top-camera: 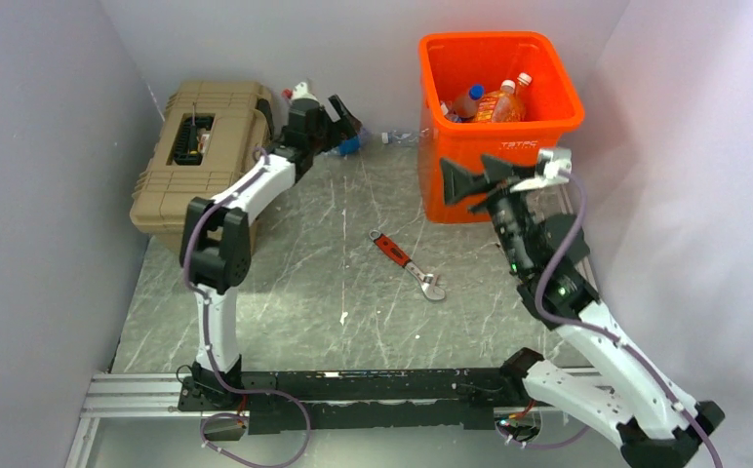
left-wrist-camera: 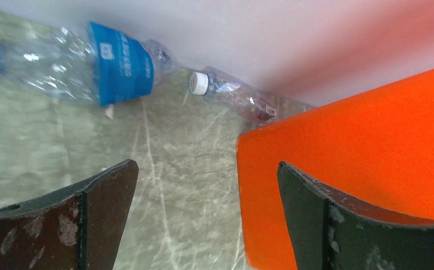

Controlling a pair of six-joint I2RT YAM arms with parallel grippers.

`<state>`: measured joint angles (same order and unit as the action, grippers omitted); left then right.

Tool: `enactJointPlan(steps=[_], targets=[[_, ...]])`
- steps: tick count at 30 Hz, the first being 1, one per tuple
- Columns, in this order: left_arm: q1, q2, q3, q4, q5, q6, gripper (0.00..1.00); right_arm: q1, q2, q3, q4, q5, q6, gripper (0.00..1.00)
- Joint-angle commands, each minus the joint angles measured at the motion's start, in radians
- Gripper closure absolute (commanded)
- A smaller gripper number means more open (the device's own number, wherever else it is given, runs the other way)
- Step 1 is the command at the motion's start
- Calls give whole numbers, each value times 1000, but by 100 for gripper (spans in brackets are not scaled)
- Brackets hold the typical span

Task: Put the plastic bottles in the bin
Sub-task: Place the plastic bottle in the trash bin, then pick up the plastic bottle from the corner of the board.

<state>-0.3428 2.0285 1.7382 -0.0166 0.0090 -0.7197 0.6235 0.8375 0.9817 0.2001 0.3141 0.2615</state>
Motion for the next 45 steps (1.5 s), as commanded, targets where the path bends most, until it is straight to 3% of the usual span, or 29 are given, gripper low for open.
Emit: enactJointPlan(steps=[1,11,20,27,33,39,45], targets=[[-67,103,47,152,-135,-216,1,15,-186,-152,-29,-143,78,4],[-77,396,103,290,-372,-741,1,16,-418,-353,-257,-296,175,5],[-73,638,325,272,-508,-884,1,22,-466,-425,-256,-380,196,3],[-58,801,545,137,-542,-955,0,38,-490,-422,-296,-363,159,2],[-36,898,668,95,-522,-956,16,38,-499,-441,-321,-371,157,2],[-18,942,692,106,-499,-941,33,37,-473,-451,-297,-367,151,2],[-8,877,536,254,-483,-917,65,36,-453,-441,-297,-348,137,3]])
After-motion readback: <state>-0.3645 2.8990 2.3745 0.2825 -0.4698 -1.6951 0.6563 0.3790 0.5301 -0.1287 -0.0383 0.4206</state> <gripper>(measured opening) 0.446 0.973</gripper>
